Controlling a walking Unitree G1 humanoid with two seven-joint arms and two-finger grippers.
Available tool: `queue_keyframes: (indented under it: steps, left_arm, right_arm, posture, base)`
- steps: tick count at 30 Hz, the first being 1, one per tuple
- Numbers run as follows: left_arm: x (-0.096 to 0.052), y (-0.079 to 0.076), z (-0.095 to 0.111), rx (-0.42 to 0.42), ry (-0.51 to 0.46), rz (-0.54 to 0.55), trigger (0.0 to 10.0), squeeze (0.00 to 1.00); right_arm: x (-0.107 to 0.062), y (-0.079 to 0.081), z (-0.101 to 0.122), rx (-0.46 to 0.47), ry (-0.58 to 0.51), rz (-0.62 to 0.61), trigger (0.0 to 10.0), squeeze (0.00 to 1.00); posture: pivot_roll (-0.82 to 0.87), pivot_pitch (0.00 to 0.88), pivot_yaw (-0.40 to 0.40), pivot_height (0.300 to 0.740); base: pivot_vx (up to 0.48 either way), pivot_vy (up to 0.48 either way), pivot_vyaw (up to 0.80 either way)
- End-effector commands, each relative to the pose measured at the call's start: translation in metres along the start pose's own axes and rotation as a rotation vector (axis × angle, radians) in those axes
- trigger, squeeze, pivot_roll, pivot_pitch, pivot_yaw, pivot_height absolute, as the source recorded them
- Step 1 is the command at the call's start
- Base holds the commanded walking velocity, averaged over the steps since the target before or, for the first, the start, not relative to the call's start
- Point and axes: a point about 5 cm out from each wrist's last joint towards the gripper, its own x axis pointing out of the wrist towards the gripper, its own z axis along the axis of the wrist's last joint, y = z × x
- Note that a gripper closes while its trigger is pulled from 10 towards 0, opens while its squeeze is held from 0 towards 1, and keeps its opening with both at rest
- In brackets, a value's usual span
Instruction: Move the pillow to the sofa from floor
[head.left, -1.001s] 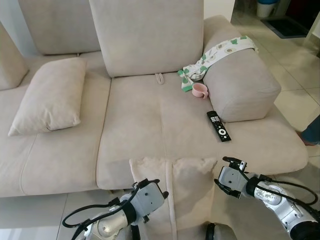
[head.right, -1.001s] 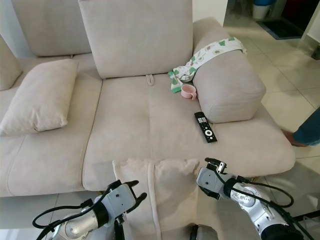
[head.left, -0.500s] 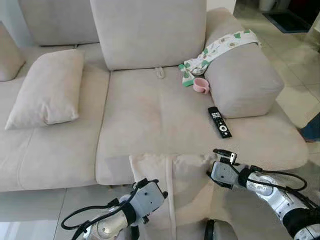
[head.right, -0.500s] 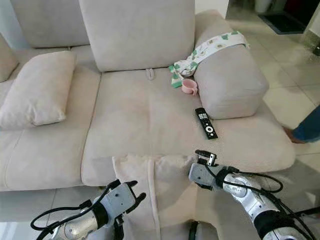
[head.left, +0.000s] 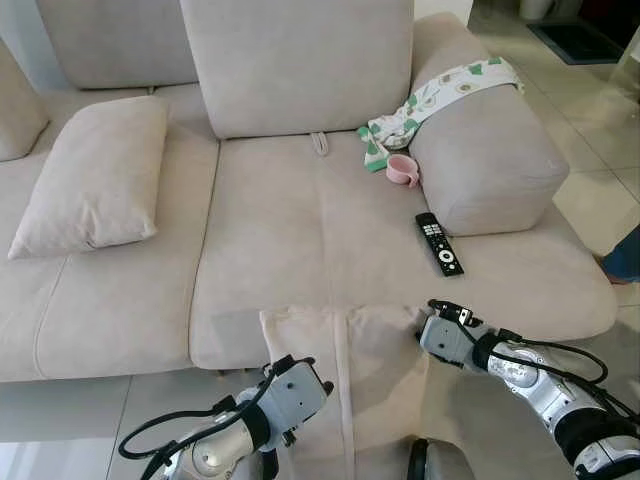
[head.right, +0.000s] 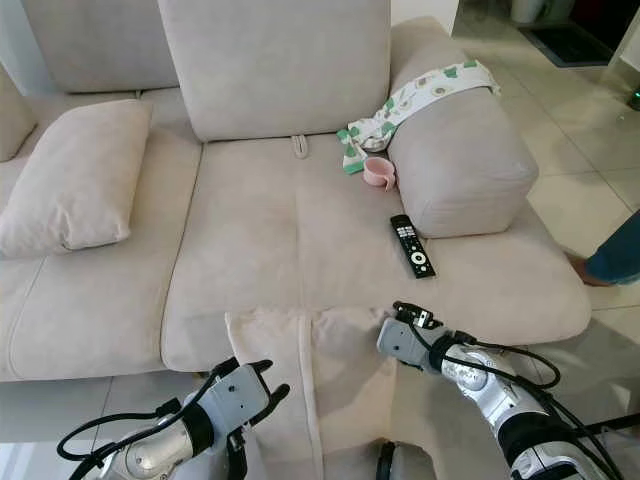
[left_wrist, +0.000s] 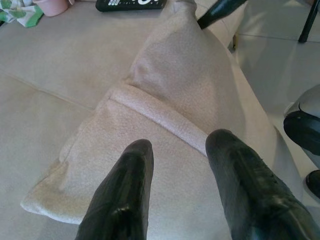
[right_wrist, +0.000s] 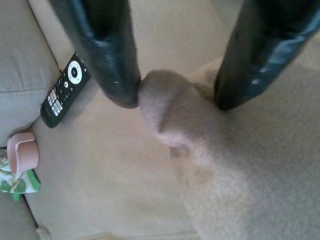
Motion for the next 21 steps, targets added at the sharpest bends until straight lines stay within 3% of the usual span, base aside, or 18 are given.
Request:
queue_keyframes:
  steps: [1,11,19,21]
  left_arm:
    - [-0.002,-0.005,-0.006,0.006,0.035,-0.014,10.0,0.0]
    - [0.007,0.004,-0.004,0.03,0.013,0.002,10.0,0.0]
    - [0.016,0.039,-0.013,0.135,0.017,0.012,10.0,0.0]
    - [0.02,0.049,-0.015,0.186,0.021,0.009,10.0,0.0]
  right_arm:
    - [0.001,0.009,0.001,0.03,-0.019,0.006,0.0,0.0]
    - [-0.014,0.025,-0.004,0.048,-0.059,-0.005,0.0,0.0]
    - [-0.033,0.056,-0.004,0.011,-0.099,0.112,0.0,0.0]
    - [-0.039,0.066,0.0,-0.038,-0.122,0.165,0.0,0.0]
  posture:
    - [0.15,0.288,0.105,0.565]
    - [0.12,0.258,0.097,0.565]
    - [0.06,0.218,0.096,0.565]
    - [0.04,0.206,0.095,0.565]
  base:
    - [0.0,0.0,0.0]
    - [0.0,0.0,0.0]
    - [0.0,0.0,0.0]
    - [0.0,0.0,0.0]
